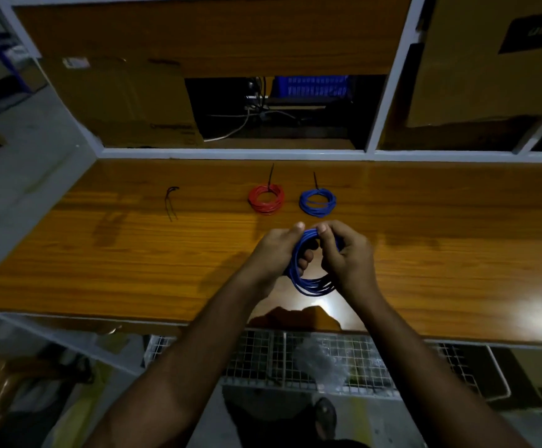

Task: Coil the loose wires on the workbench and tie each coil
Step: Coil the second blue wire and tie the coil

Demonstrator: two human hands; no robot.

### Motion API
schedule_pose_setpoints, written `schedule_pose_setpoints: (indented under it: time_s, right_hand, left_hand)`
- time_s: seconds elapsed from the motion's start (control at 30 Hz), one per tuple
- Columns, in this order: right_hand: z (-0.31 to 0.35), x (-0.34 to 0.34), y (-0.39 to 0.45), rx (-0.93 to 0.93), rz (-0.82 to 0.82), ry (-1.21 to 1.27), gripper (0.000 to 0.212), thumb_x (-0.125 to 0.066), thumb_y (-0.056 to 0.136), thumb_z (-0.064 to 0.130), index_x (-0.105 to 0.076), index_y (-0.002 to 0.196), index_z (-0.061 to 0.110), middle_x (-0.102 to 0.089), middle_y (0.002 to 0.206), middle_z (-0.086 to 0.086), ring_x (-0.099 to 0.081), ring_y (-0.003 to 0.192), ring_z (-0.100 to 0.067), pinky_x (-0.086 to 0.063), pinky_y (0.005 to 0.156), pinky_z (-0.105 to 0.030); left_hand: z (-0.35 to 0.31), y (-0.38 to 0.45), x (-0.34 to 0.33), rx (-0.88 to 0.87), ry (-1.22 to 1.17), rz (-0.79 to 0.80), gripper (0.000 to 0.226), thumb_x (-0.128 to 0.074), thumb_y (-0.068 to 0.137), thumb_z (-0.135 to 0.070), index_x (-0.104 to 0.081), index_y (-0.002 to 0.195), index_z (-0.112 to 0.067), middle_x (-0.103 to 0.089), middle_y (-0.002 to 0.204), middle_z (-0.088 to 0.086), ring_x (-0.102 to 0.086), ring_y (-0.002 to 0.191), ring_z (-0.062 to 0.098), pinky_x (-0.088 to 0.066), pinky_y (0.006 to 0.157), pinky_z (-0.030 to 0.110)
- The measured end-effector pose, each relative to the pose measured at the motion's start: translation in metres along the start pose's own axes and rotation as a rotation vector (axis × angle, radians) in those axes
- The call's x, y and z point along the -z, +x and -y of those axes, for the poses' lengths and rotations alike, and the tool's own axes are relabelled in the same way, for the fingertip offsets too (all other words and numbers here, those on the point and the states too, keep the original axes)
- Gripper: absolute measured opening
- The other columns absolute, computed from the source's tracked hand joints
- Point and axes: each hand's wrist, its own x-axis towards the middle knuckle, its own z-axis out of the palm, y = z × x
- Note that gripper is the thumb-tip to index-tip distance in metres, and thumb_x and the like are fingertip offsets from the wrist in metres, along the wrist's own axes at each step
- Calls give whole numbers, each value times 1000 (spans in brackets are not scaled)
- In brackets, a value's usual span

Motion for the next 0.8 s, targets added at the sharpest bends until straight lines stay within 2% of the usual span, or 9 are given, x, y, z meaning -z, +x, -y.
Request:
schedule_pose_setpoints:
  time_s: [0.2, 0.23, 0.33, 0.4, 0.43, 0.5, 0.57, 0.67, 0.8]
  right_hand:
    - [-25, -34, 38, -60, 27, 94, 23, -49, 105, 24, -66, 98, 11, -65, 76, -1, -60, 55, -17, -49, 50, -45]
    - [-28, -40, 42, -61, 54, 93, 21, -48, 105, 22, -66, 101, 11, -65, 78, 1, -60, 56, -16, -49, 50, -43]
    - [-36, -58, 53, 18, 179, -70, 25, -45, 105, 19, -63, 122, 12, -64, 95, 5, -59, 78, -4, -43, 67, -16]
    - [-39, -72, 59, 38, 287, -204, 33, -42, 105, 25, -57, 131, 12, -60, 112, -2, -56, 95, -10, -40, 77, -12]
    - [-39, -79, 62, 31, 334, -267, 35, -41, 105, 31, -55, 131, 14, -58, 114, -3, -55, 96, -14, -43, 77, -19]
    - [-37, -93, 69, 28, 348, -382, 30, -39, 103, 35, -54, 119, 15, -54, 103, -2, -54, 85, -19, -47, 68, -36]
    - [-32, -108, 78, 43, 290, -433, 18, -41, 102, 30, -52, 105, 16, -50, 90, 1, -50, 74, -19, -45, 59, -41]
    - [-21, -138, 88, 17, 226, -448, 13, -45, 103, 25, -51, 93, 18, -47, 80, 5, -48, 68, -16, -42, 57, -36]
    - [4, -189, 85, 3, 112, -236, 27, -46, 105, 21, -51, 80, 14, -47, 69, 7, -46, 62, -6, -32, 56, -21]
  left_hand:
    - [1, 50, 9, 95, 79, -229, 42, -31, 108, -37, -53, 81, -13, -49, 62, -1, -42, 48, 11, -35, 45, 22]
    - [3, 58, 13, 117, 81, -258, 40, -33, 107, -37, -52, 81, -13, -45, 60, -1, -39, 46, 10, -32, 44, 23]
    - [11, 79, 31, 193, 61, -354, 35, -38, 106, -33, -52, 83, -12, -39, 58, 0, -32, 42, 11, -24, 42, 23]
    - [16, 91, 46, 199, 83, -370, 34, -39, 105, -32, -55, 85, -10, -40, 57, 0, -33, 42, 12, -24, 43, 24]
    - [18, 95, 54, 189, 85, -358, 34, -39, 105, -32, -56, 84, -11, -40, 57, 0, -33, 43, 12, -24, 45, 24]
    - [21, 101, 71, 164, 56, -311, 35, -38, 105, -32, -53, 79, -12, -39, 56, -1, -33, 43, 12, -24, 45, 24]
    - [22, 105, 88, 142, -31, -242, 38, -38, 106, -30, -49, 74, -12, -38, 54, -1, -32, 41, 12, -25, 44, 22]
    - [23, 106, 122, 198, -242, -120, 41, -42, 106, -32, -48, 69, -13, -40, 48, -3, -38, 39, 12, -31, 42, 21]
    - [28, 108, 193, 328, -411, 137, 41, -38, 105, -40, -51, 77, -14, -32, 44, -9, -31, 35, 7, -34, 40, 22]
